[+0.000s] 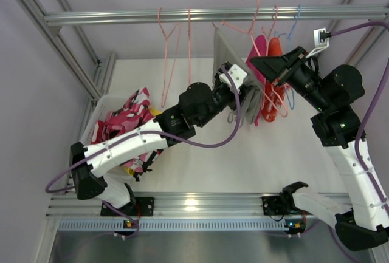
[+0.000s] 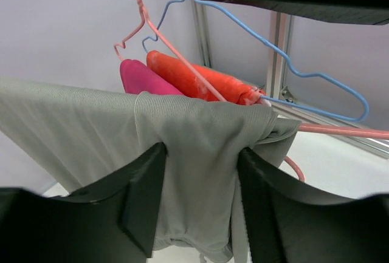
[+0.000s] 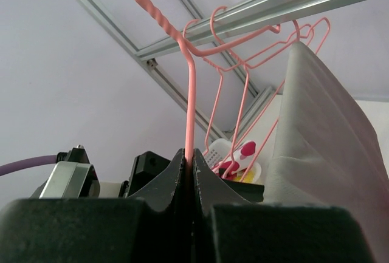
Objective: Remove the trousers from the hanger
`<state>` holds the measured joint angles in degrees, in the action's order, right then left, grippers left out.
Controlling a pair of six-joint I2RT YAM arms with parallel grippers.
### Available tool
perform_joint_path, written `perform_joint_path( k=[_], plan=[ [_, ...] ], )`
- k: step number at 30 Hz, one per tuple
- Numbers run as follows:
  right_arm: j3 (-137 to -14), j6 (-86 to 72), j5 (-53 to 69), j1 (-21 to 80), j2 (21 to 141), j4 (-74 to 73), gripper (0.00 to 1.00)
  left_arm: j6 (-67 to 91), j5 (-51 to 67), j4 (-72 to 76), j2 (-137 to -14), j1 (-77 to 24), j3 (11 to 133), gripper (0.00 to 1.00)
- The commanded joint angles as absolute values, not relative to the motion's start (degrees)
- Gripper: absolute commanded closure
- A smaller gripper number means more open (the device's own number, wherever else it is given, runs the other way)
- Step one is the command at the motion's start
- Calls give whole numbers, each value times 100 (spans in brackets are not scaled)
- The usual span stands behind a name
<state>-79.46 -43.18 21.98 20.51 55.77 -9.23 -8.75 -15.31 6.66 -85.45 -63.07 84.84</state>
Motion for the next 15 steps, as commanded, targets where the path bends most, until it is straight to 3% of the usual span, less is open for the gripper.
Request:
perform_joint_path(
  k=[1, 4, 5, 6, 15],
  plan=[
    [-8051, -4500, 2347, 2127, 5467, 202, 100, -905, -1362, 1160, -8666, -6232, 8780, 49],
    [-8051, -4500, 2338, 2127, 5467, 176, 100, -844, -1327, 1099, -8692, -6161, 8877, 70],
    [-8042, -4491, 2338, 2127, 5467, 176, 100, -844, -1336, 1099, -8666, -6152, 8886, 89],
    [-8007, -4483, 2329, 2118, 5458, 176, 100, -835, -1345, 1090, -8640, -6144, 8894, 97],
    [-7805, -4237, 2145, 2127, 5502, 18, 100, -659, -906, 537, -8069, -6144, 9175, 100]
  ],
)
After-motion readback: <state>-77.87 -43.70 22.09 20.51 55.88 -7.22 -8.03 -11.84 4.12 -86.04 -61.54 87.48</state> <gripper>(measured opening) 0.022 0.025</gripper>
